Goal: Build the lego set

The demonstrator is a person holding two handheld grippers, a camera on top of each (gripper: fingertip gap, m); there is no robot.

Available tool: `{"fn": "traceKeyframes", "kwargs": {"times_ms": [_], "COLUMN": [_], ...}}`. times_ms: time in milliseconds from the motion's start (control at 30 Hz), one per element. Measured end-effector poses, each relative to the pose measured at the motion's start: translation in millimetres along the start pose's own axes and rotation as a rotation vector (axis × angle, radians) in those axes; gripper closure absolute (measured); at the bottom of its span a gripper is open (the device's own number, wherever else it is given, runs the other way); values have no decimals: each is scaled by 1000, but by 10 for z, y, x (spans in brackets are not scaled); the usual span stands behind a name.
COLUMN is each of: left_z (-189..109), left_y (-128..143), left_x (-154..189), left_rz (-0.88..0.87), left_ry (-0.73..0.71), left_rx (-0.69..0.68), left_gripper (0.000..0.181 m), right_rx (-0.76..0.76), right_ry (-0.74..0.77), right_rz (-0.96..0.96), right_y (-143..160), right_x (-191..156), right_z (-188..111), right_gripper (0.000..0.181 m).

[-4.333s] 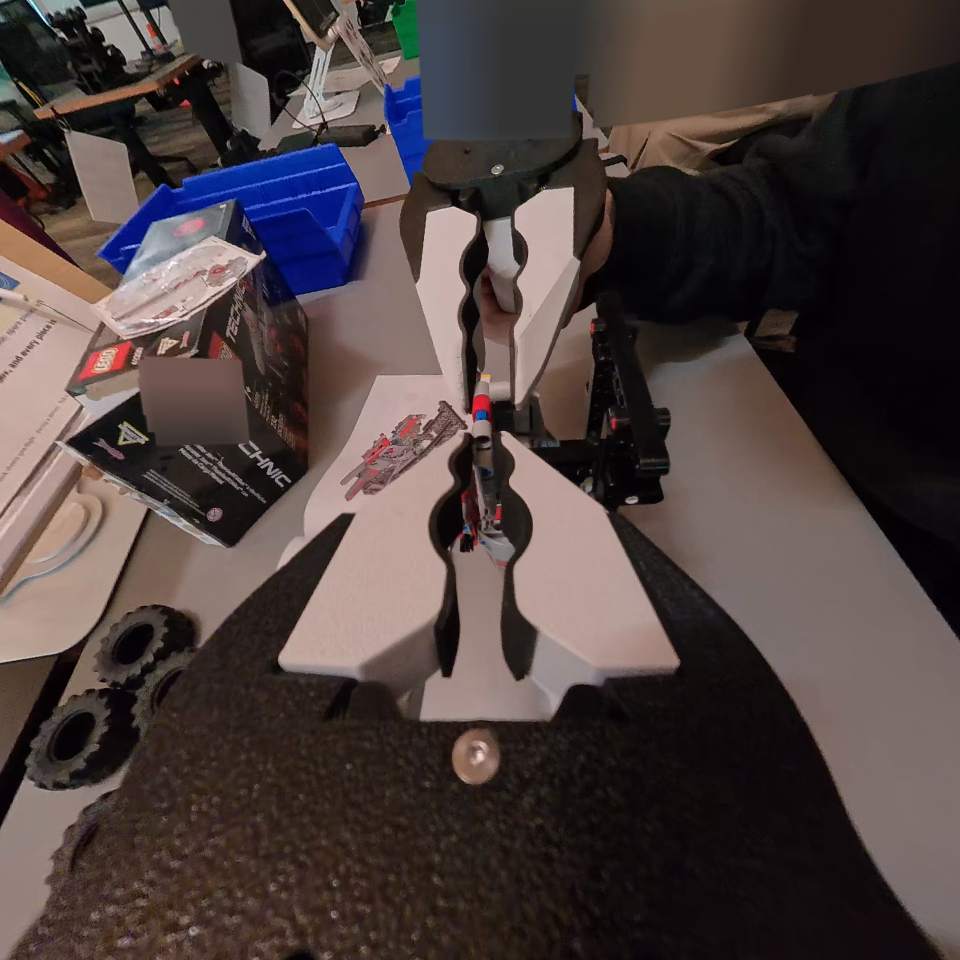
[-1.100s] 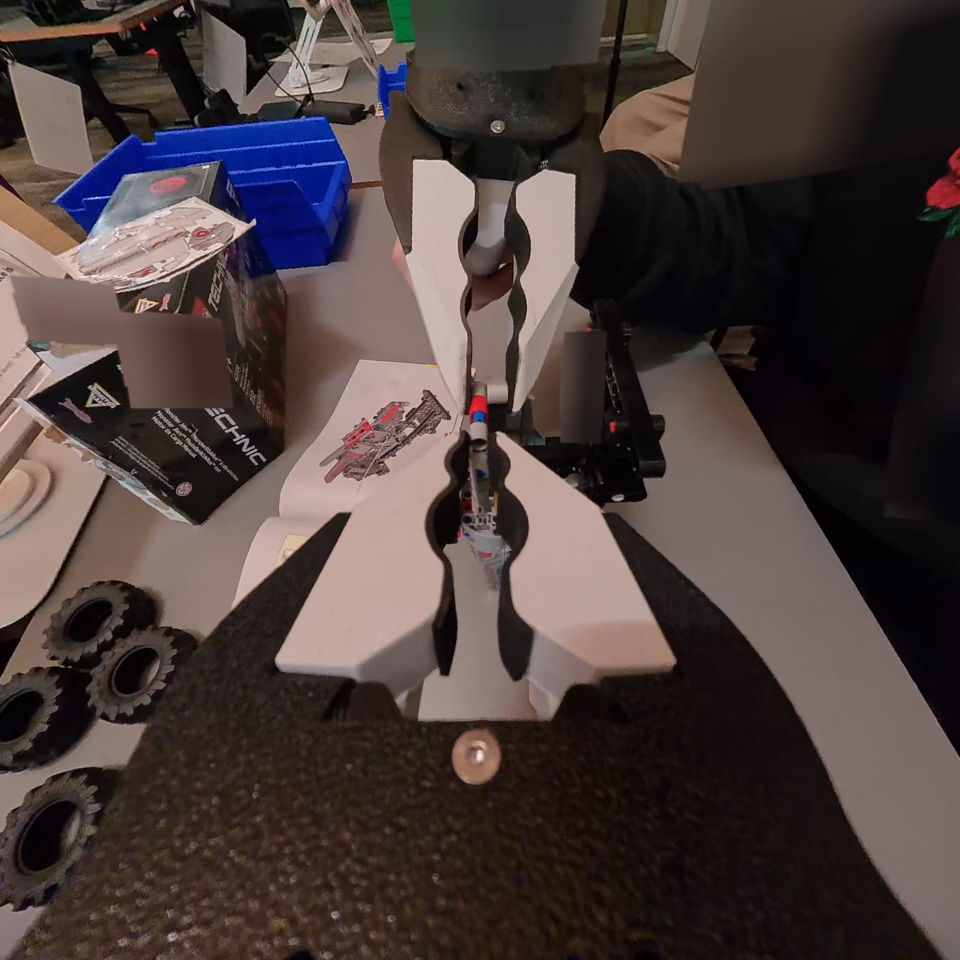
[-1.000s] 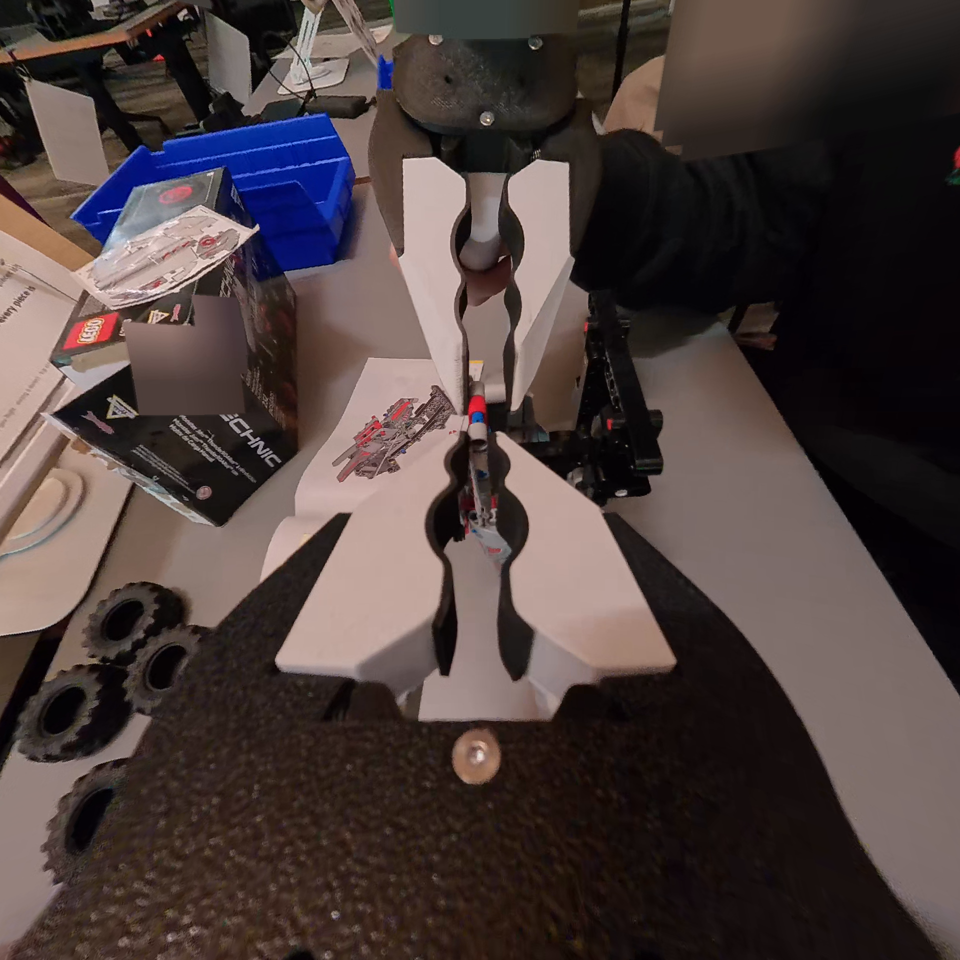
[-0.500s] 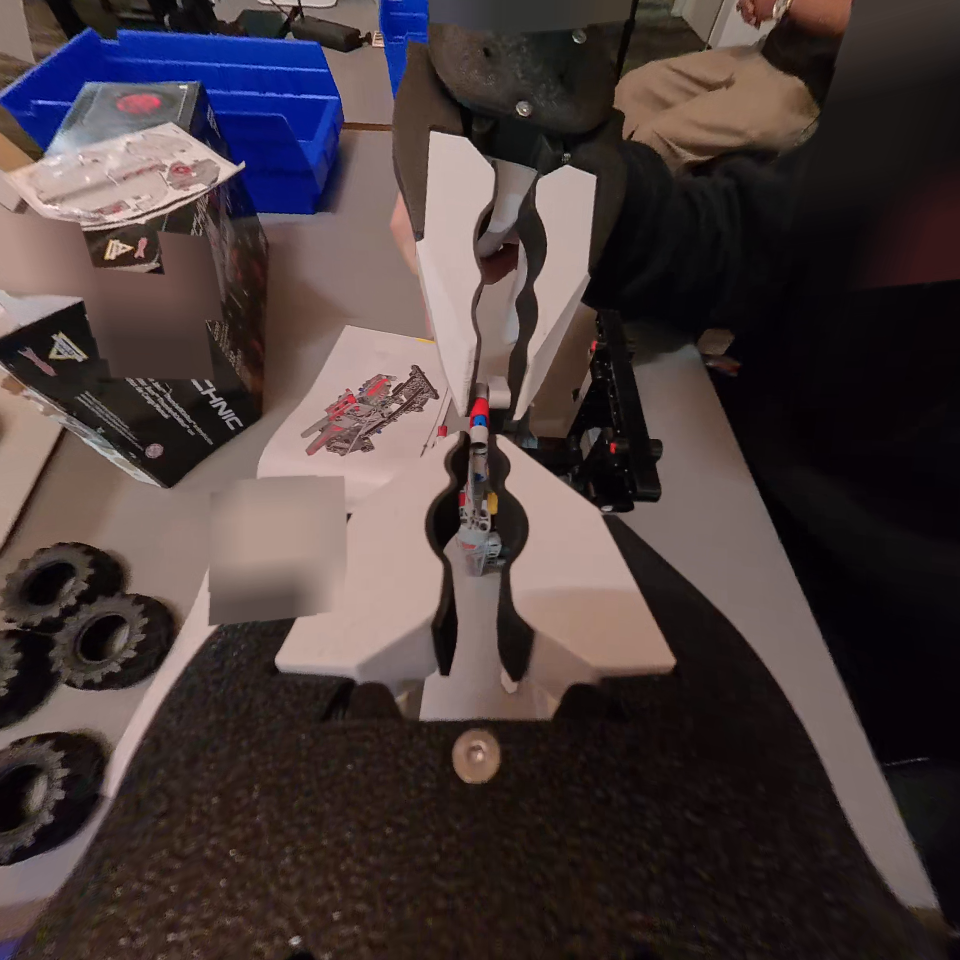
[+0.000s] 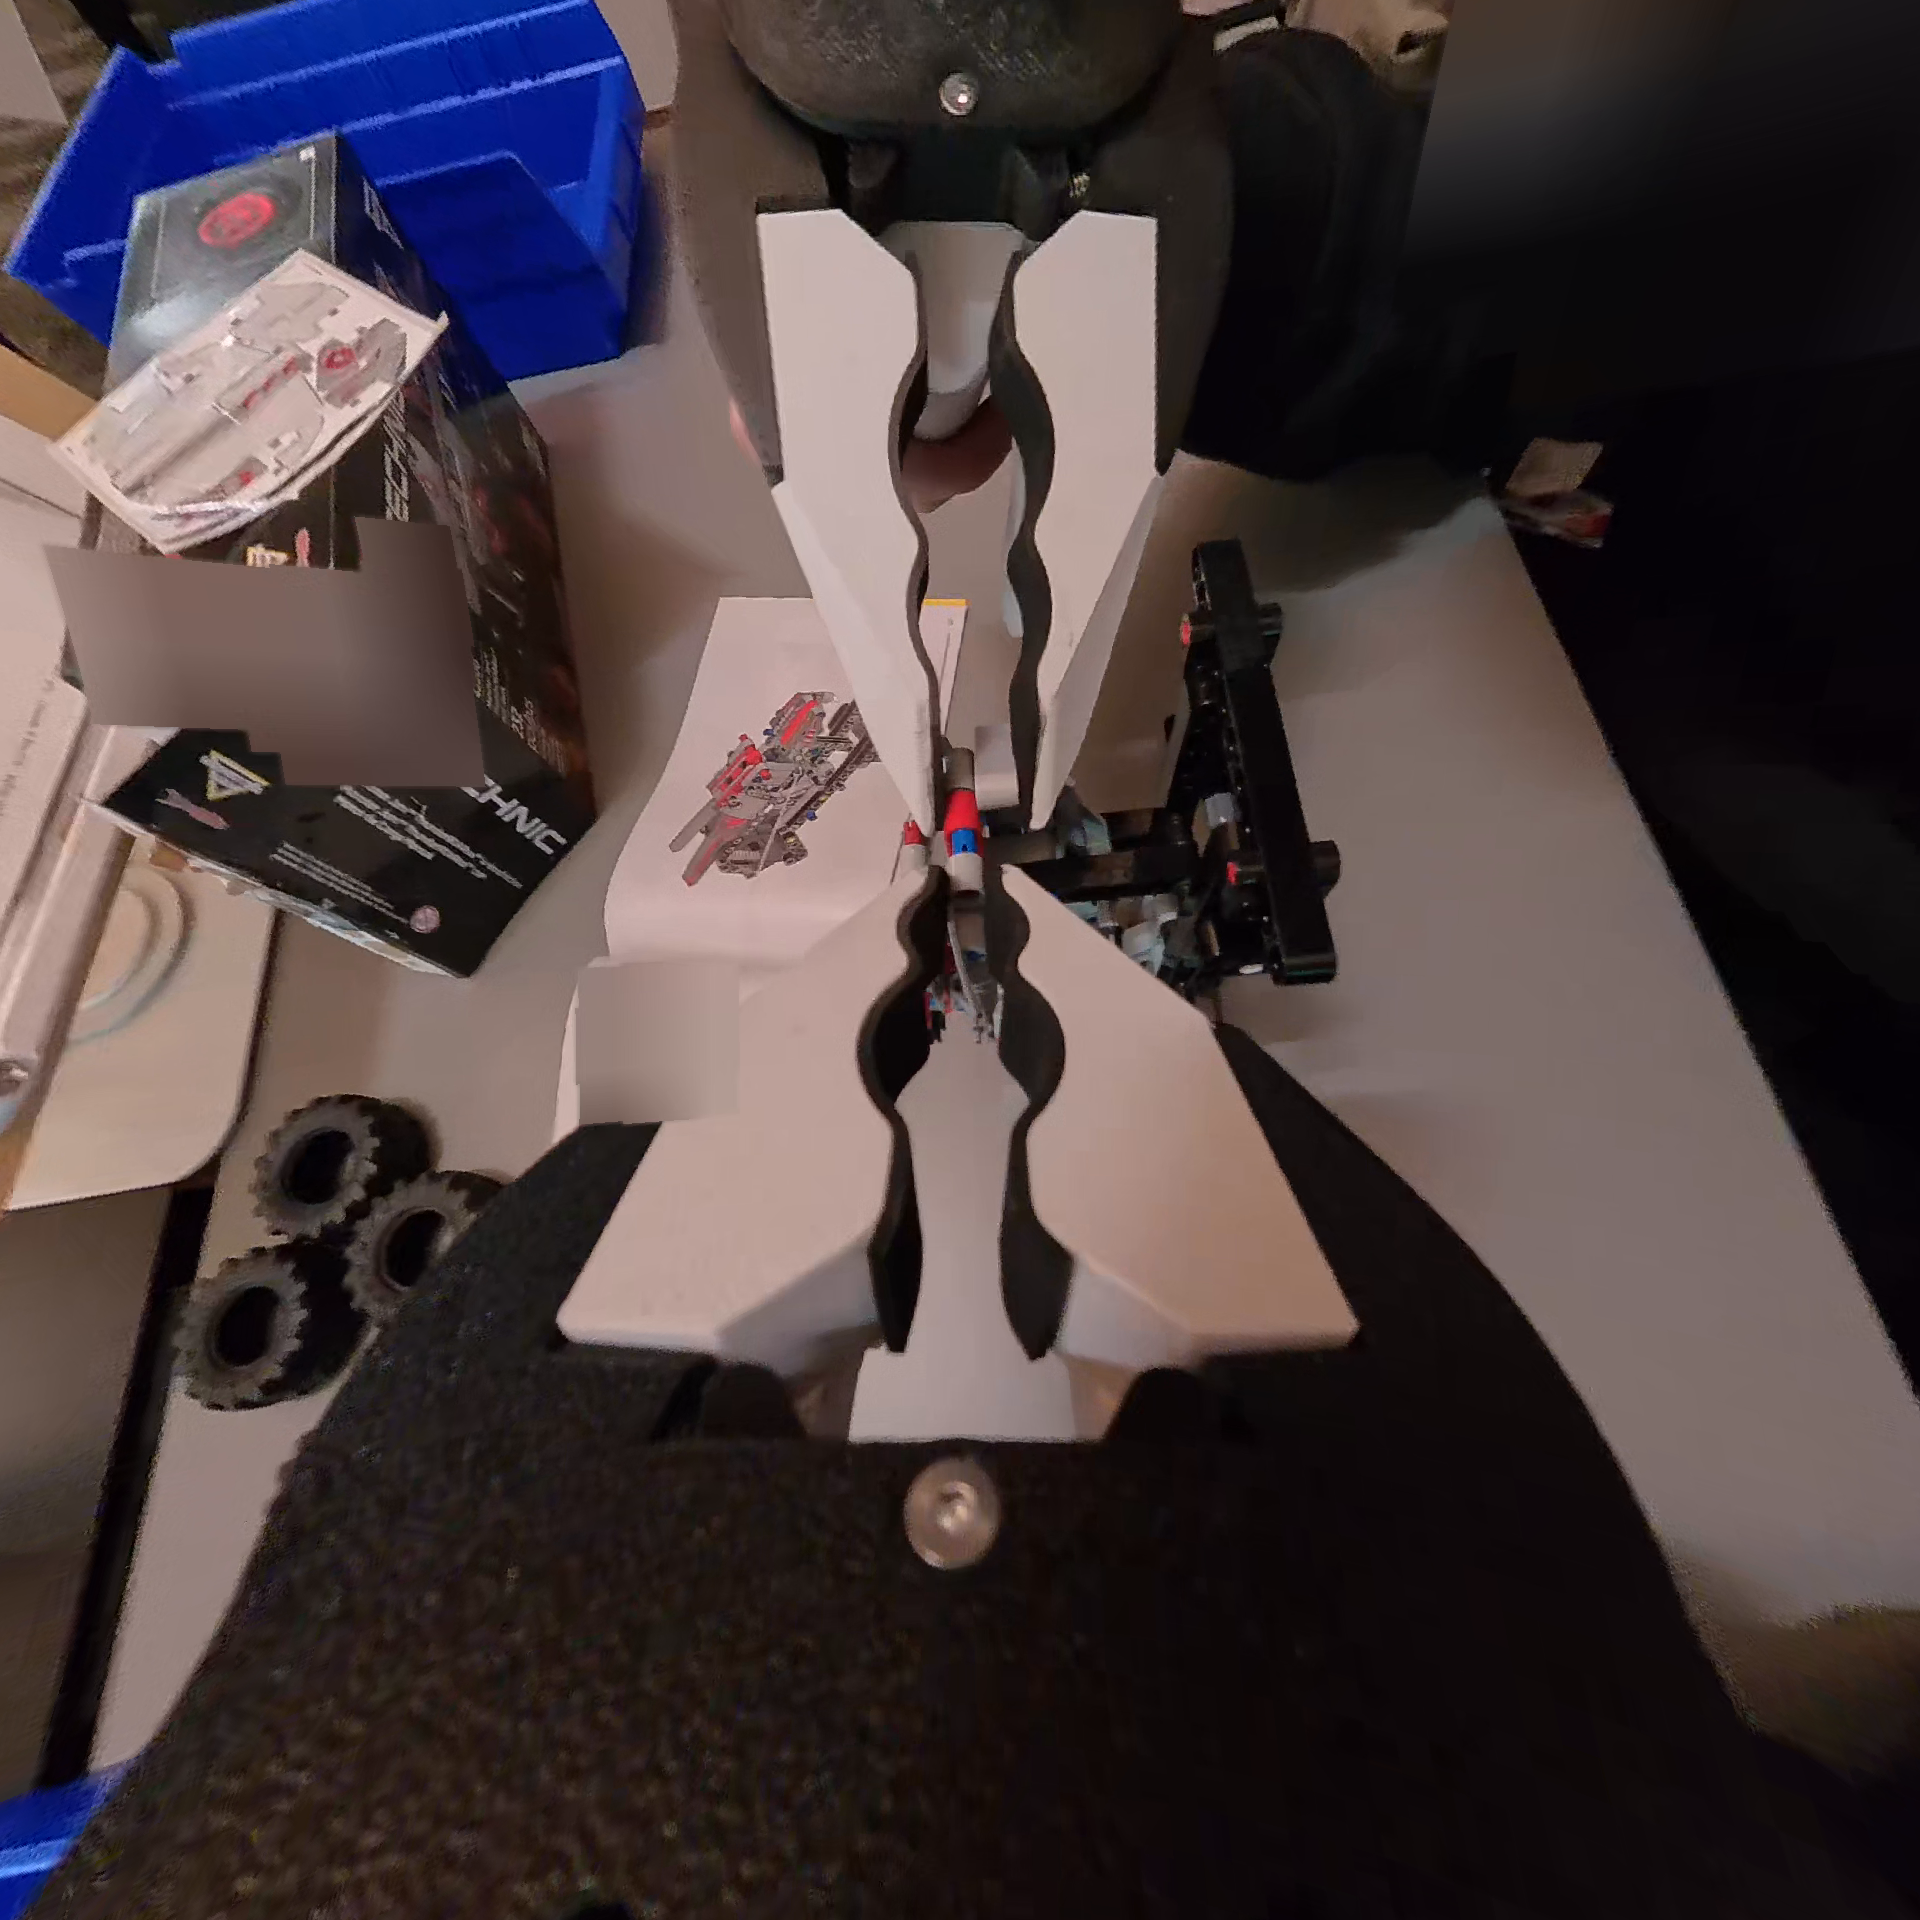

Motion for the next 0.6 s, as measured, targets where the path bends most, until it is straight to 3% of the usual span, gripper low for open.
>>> {"fn": "traceKeyframes", "kwargs": {"times_ms": [133,300,500,600], "left_z": [-11,-7,5,13], "left_y": [-2,-11,-7,-12], "left_x": [13,20,-14,5], "left_rz": [195,294,-62,-157], "left_ry": [-108,-177,19,79], "left_rx": [-85,-152,33,133], "left_gripper": [178,178,178,178], "right_rx": [6,21,17,11], "right_ry": [3,0,12,12], "right_rz": [1,9,3,0], "right_y": [-9,-12,1,6], "right_x": [0,-3,13,3], "right_z": [14,17,13,-1], "right_gripper": [168,168,168,168]}}
Point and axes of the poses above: each gripper's, where its closed fingertips meet, z out along the fingers, y out of its underside, x = y × z across the jaws, the point moved 1 cm from there along -z, back along the fingers, and after that the axes turned 1 degree about -z, right-handed, at the moved point
